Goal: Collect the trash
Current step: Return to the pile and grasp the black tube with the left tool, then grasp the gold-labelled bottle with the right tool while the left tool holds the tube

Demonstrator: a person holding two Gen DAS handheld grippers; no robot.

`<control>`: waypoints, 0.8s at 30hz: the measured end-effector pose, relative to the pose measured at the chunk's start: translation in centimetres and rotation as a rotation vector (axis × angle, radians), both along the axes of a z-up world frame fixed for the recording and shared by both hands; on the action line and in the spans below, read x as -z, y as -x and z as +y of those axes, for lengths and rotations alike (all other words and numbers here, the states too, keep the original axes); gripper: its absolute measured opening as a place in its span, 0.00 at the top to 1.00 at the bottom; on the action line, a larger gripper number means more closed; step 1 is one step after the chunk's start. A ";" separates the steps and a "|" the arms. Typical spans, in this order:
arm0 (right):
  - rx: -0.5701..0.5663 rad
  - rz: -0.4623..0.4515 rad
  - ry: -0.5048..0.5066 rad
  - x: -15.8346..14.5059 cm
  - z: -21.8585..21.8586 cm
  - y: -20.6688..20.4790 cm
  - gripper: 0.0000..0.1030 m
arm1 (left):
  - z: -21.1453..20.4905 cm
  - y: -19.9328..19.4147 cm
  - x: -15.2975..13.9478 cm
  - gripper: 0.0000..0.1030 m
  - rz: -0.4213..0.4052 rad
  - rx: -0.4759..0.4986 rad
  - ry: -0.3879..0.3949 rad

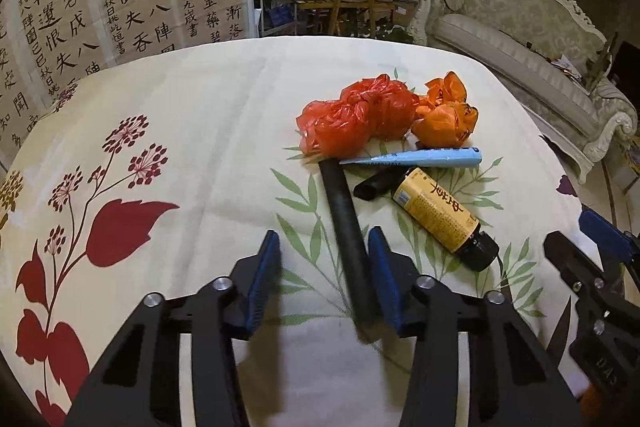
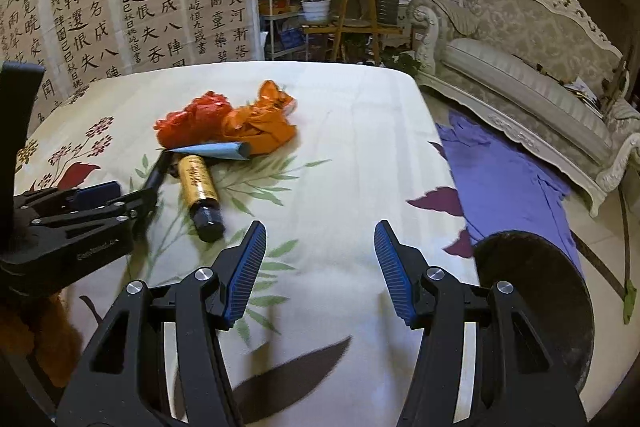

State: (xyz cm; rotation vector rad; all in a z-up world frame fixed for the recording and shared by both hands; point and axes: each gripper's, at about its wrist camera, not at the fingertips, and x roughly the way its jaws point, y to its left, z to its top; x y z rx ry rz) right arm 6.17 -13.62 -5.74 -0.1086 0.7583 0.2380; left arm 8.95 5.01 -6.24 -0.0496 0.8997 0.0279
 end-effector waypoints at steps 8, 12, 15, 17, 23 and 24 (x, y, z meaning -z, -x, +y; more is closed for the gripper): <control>-0.057 0.006 -0.010 -0.2 2.5 -0.4 0.46 | 1.3 0.1 -0.1 0.87 -0.015 0.035 0.045; -0.087 0.015 -0.010 -0.2 3.9 -0.8 0.46 | 2.0 0.4 -0.2 0.87 -0.016 0.032 0.050; -0.112 0.023 -0.004 0.0 5.0 -1.1 0.46 | 2.4 0.9 -0.1 0.87 -0.016 0.031 0.048; -0.125 0.031 0.000 0.2 5.7 -1.4 0.46 | 2.7 1.2 -0.1 0.87 -0.016 0.026 0.050; -0.153 0.070 0.006 0.8 7.2 -2.5 0.49 | 3.4 1.7 -0.2 0.87 -0.015 0.017 0.054; -0.160 0.079 0.009 0.9 7.5 -2.6 0.56 | 3.5 1.7 -0.2 0.87 -0.016 0.017 0.056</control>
